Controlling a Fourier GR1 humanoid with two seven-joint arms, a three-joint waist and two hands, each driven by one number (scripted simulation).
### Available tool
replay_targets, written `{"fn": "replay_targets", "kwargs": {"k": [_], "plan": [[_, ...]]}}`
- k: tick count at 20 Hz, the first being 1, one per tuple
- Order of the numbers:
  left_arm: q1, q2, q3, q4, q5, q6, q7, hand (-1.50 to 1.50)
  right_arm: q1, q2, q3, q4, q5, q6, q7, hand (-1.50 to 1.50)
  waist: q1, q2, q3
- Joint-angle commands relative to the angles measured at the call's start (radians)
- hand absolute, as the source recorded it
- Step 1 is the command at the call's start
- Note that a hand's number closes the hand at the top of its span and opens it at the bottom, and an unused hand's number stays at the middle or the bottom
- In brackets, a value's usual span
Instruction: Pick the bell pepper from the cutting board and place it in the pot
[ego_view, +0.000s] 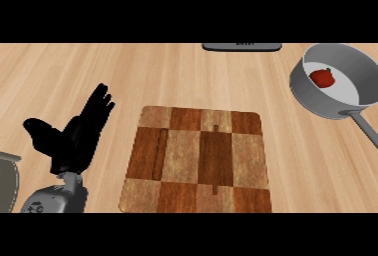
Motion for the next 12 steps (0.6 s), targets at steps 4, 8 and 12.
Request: {"fn": "replay_targets", "kwargs": {"k": [4, 8, 12], "plan": [[-0.009, 0.004, 0.014, 0.027, 0.007, -0.017, -0.023, 0.00, -0.044, 0.104, -0.124, 0.074, -0.097, -0.133, -0.067, -1.50, -0.008, 0.000, 0.001], [0.022, -0.023, -0.025, -0.021, -0.023, 0.011, -0.006, 0.00, -0.072, 0.081, -0.231, 0.120, -0.110, -0.258, -0.152, -1.50, -0.005, 0.000, 0.001], [-0.041, -0.014, 0.005, 0.002, -0.023, 0.030, 0.040, 0.00, -0.094, 0.000, -0.317, 0.193, -0.153, -0.267, -0.160, -1.50, -0.010, 0.000, 0.001]]}}
